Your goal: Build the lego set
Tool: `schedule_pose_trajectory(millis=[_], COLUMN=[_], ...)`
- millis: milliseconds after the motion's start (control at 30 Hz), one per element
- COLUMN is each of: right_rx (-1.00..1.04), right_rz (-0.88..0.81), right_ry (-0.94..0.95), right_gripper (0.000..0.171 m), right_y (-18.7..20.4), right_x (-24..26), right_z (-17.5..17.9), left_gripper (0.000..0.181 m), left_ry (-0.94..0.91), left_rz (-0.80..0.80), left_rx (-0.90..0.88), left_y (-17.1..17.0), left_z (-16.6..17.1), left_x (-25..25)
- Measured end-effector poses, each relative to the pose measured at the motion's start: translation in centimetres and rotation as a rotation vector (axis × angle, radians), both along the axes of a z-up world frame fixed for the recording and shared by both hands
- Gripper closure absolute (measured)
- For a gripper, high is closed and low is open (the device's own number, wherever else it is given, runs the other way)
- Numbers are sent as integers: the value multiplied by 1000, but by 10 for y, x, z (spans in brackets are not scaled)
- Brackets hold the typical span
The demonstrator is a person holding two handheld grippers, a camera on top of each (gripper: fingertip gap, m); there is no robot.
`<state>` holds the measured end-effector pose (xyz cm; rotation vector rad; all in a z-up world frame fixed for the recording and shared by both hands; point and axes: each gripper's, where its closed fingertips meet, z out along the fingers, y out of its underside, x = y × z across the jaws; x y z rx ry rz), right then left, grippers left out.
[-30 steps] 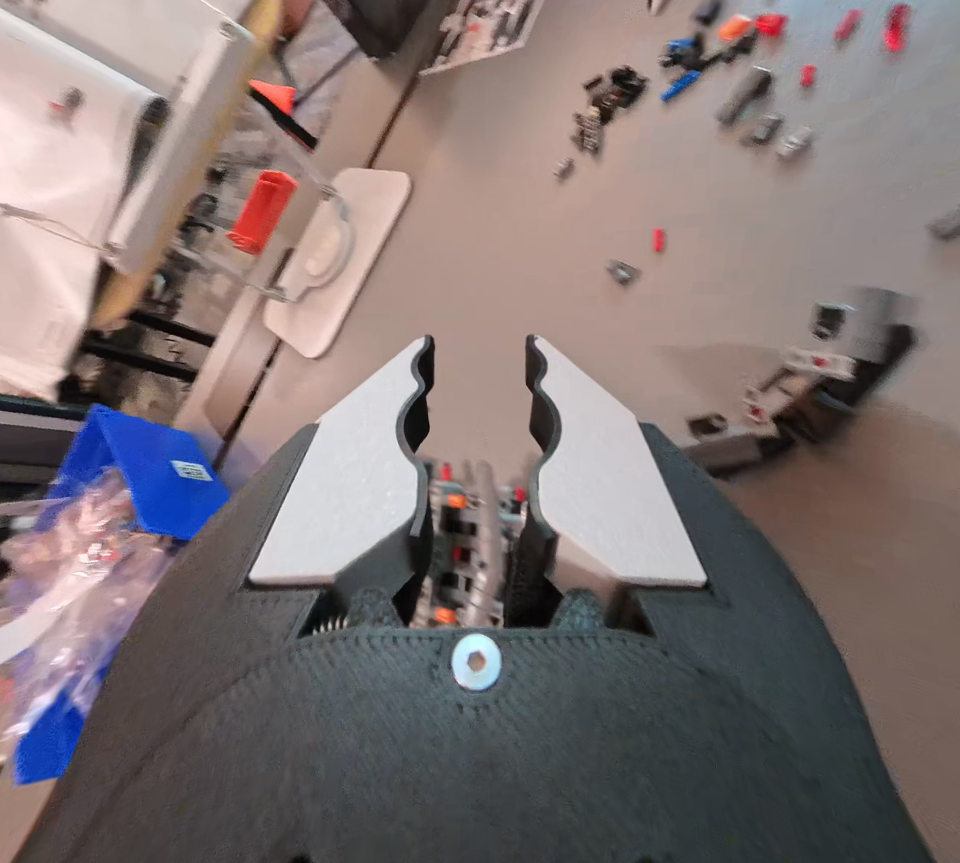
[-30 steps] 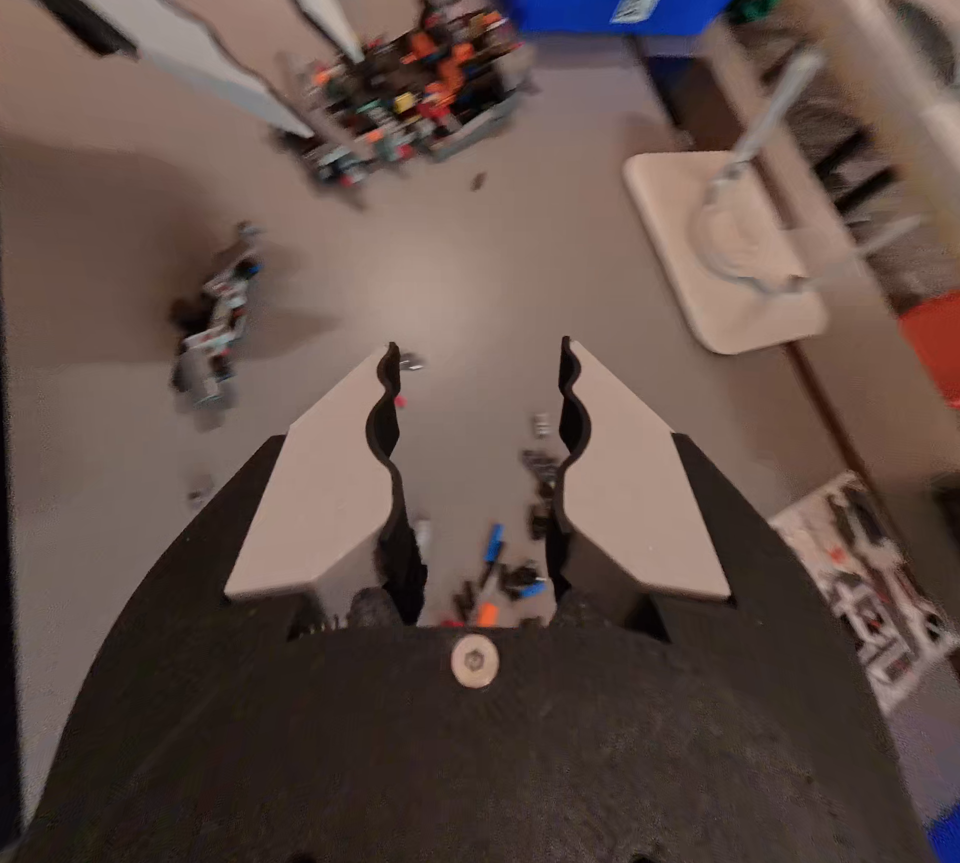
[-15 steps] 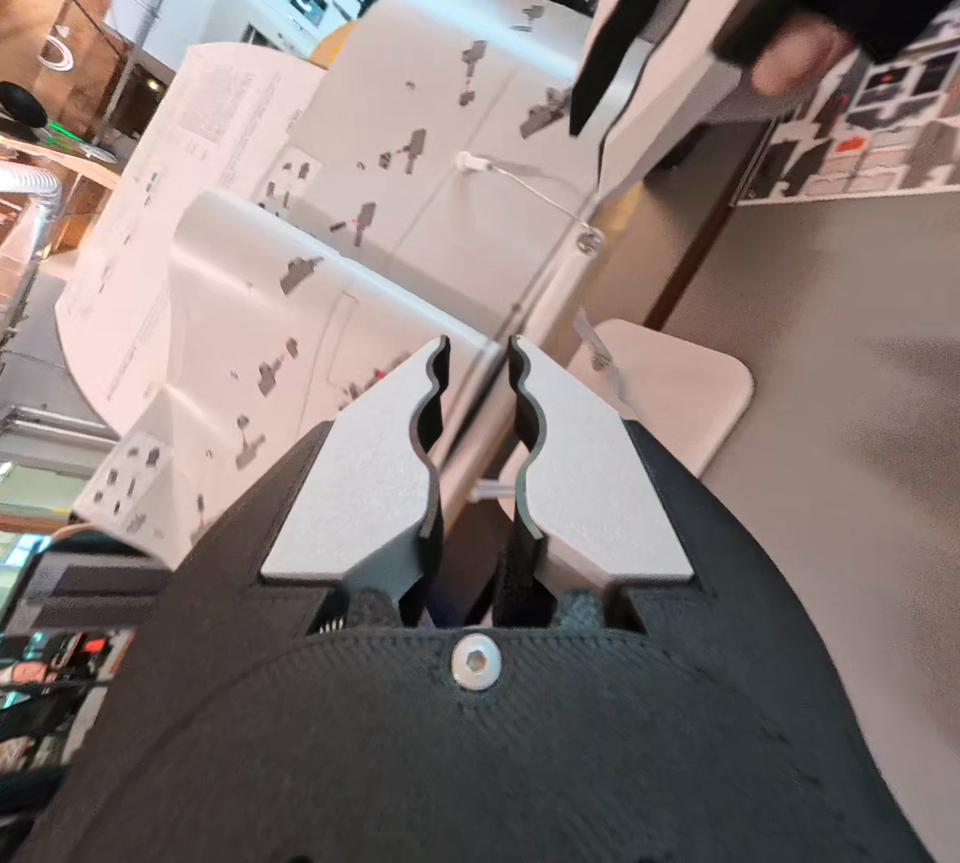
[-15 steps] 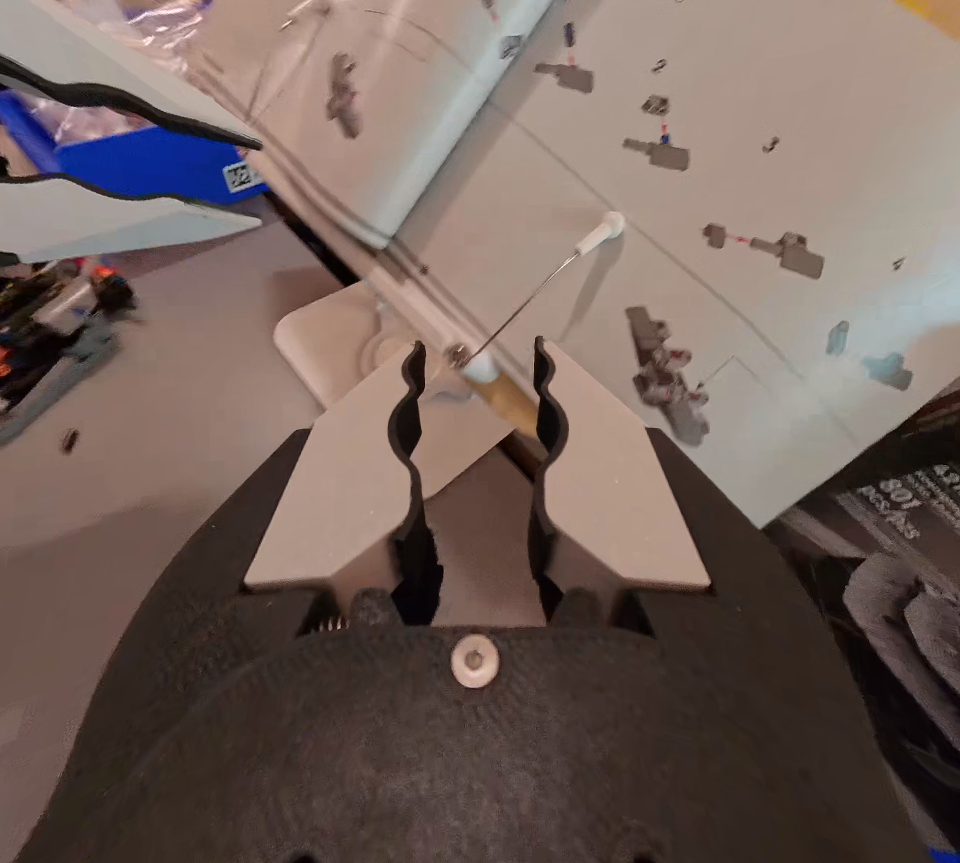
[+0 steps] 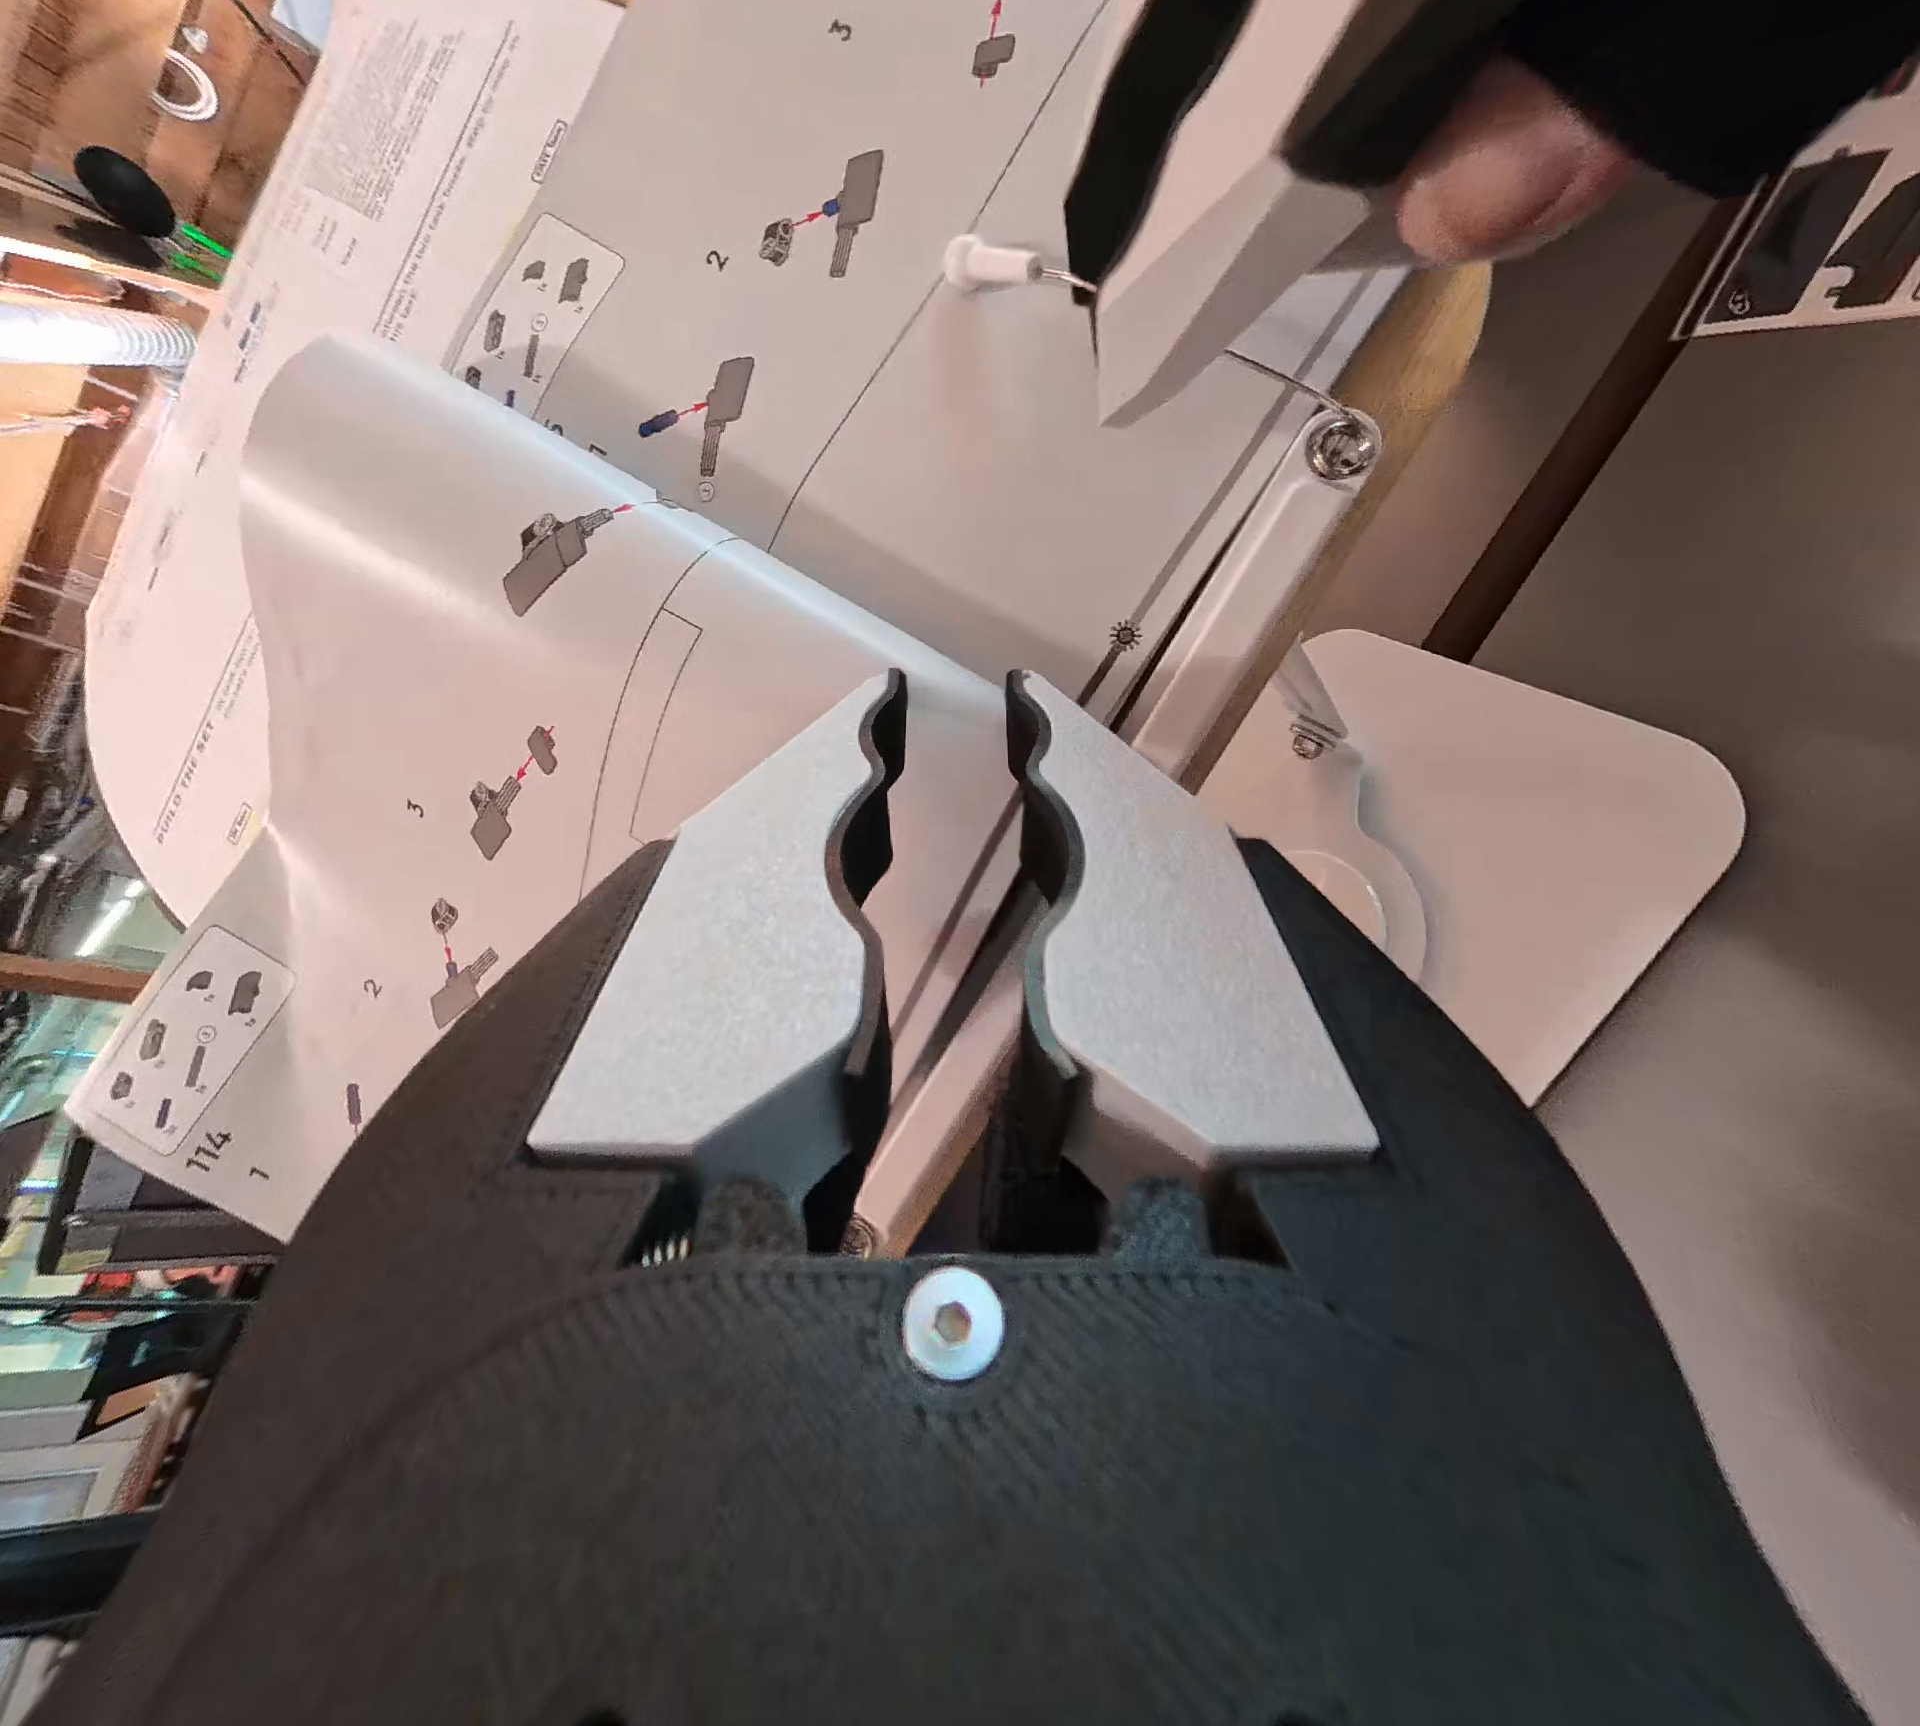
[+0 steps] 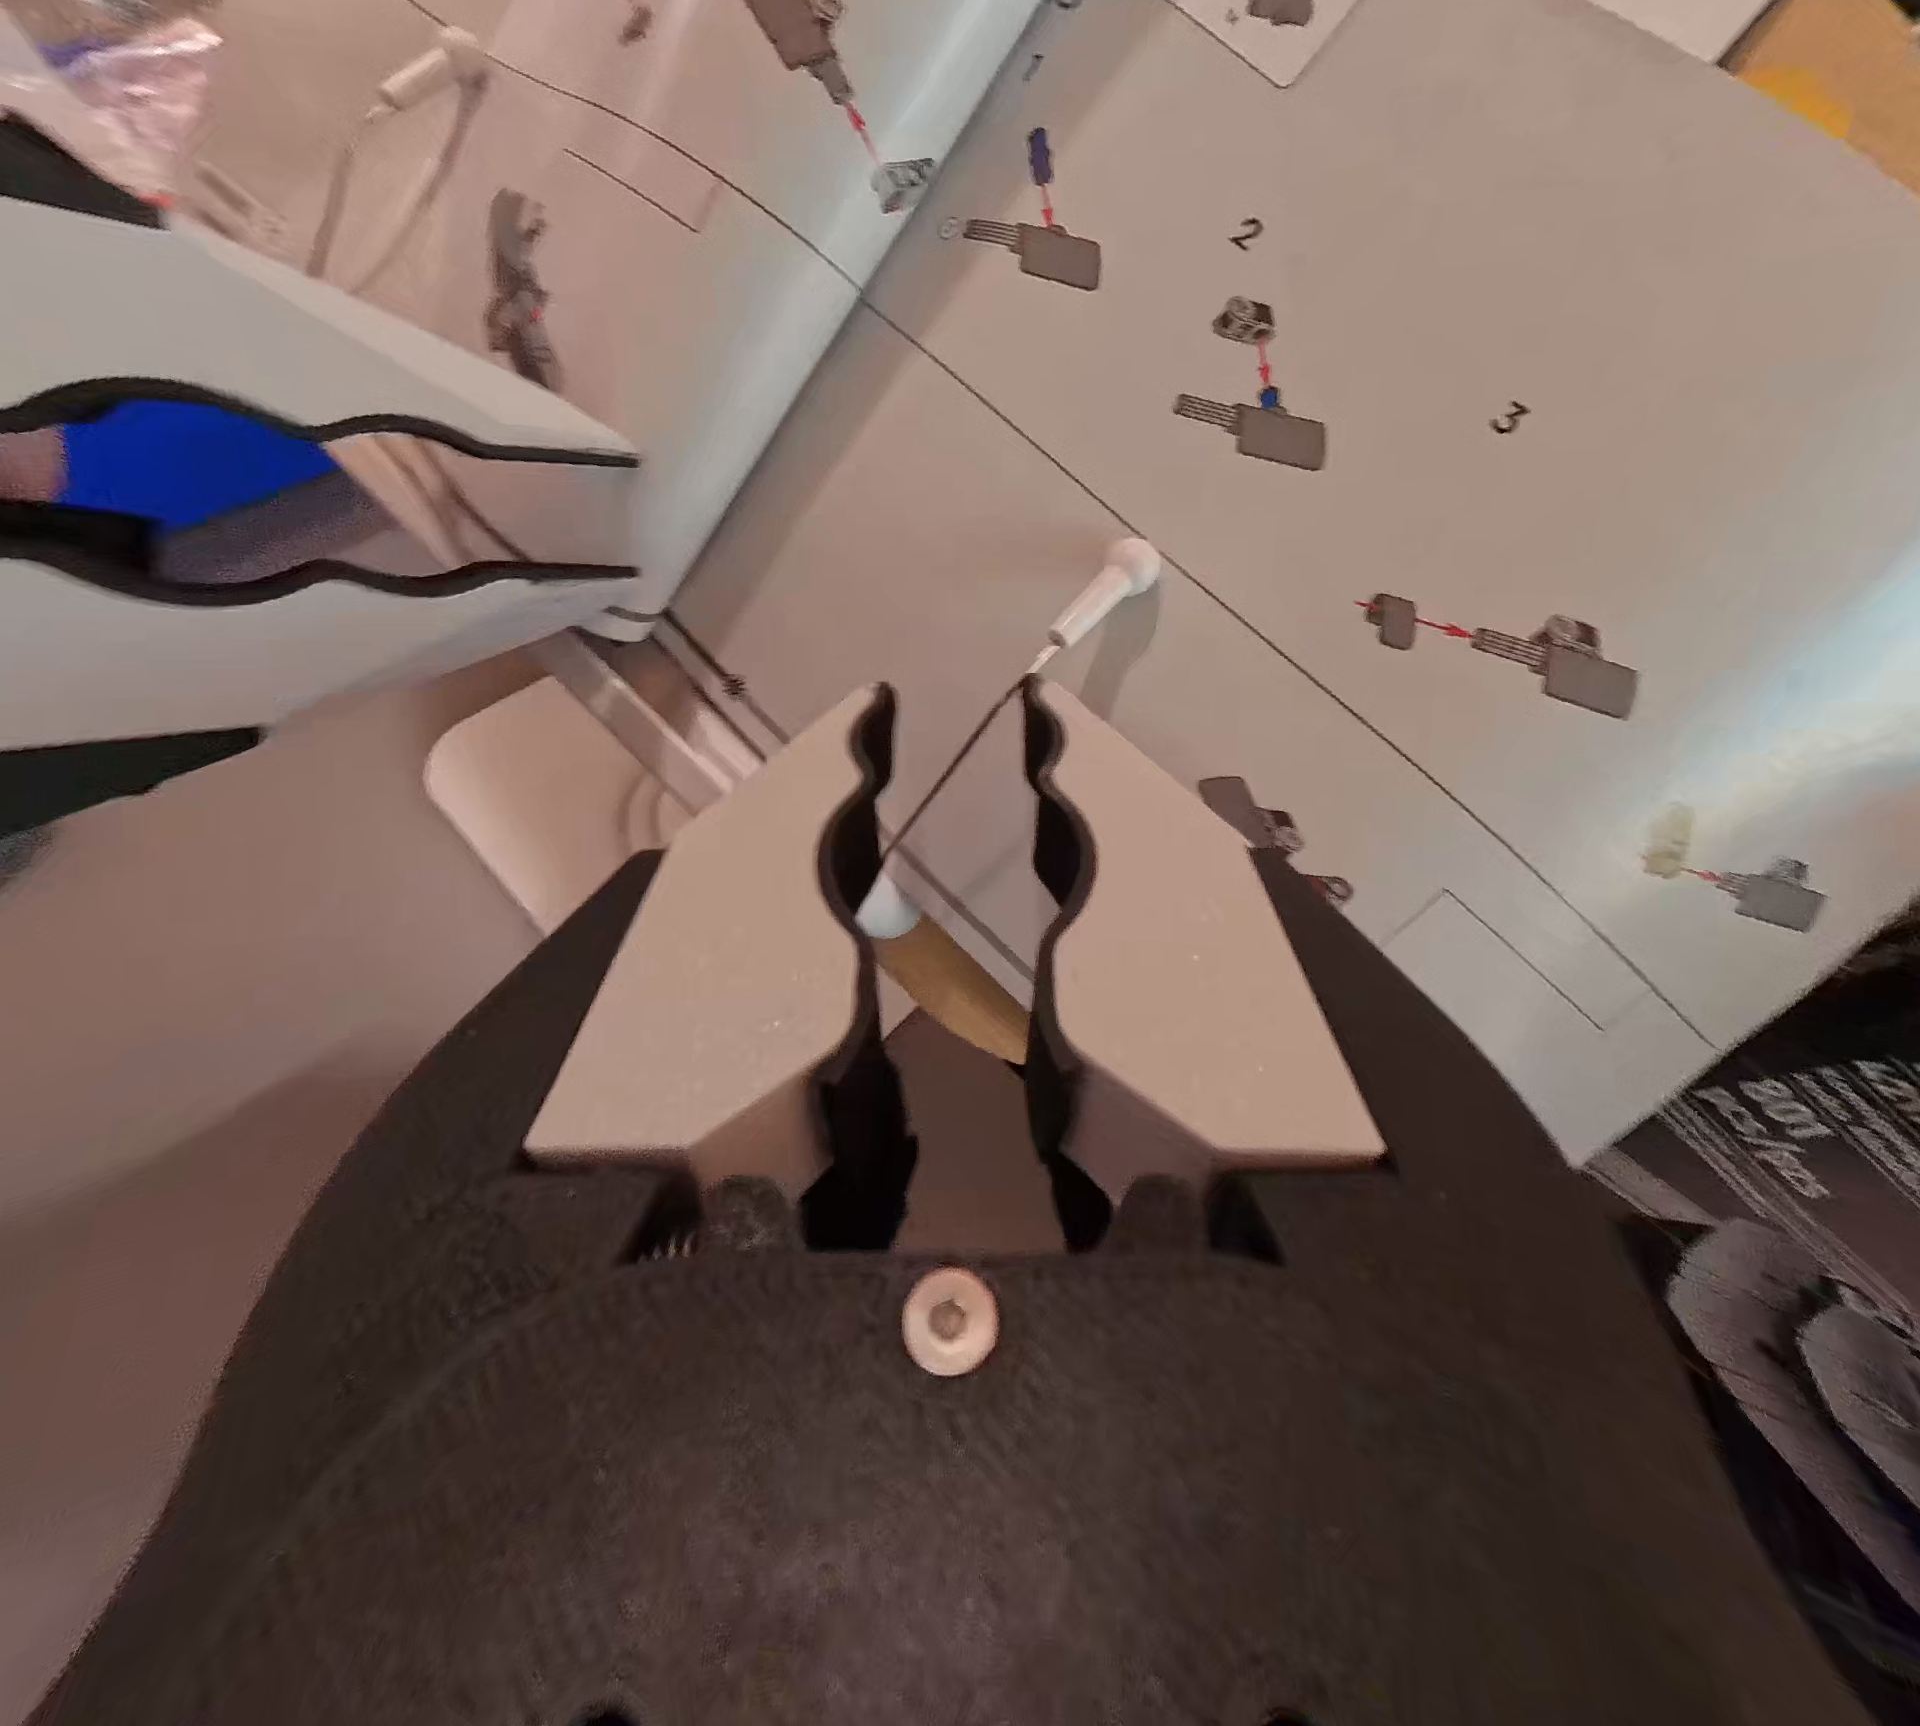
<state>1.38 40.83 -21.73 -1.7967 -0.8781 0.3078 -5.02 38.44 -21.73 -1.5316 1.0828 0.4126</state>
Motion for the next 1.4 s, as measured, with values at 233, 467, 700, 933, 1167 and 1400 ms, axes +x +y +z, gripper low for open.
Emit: schedule_pose_trajectory(millis=[233,467,700,933,1167,1400], right_rx=[23,84,80,-35,-204,-216], right_rz=[166,377,222,-102,-151,-17], right_ry=[32,-206,-54,355,365,205], right_gripper=[171,171,171,171,170,140], right_y=[-8,-19,-9,-8,-38,-60], right_x=[-16,-42,-24,46,58,74], right_z=[4,-11,1,-13,-44,-4], left_gripper=[169,181,181,181,181,181], left_ry=[-44,-196,-260,-287,-284,-262], left_rz=[-10,-27,-28,-15,-9,-21], left_rx=[-3,-56,-79,-97,-92,-97], left_y=[-3,0,1,3,-1,-6], left_z=[-1,4,0,-3,-3,-6], left_x=[-2,-8,-13,-17,-17,-18])
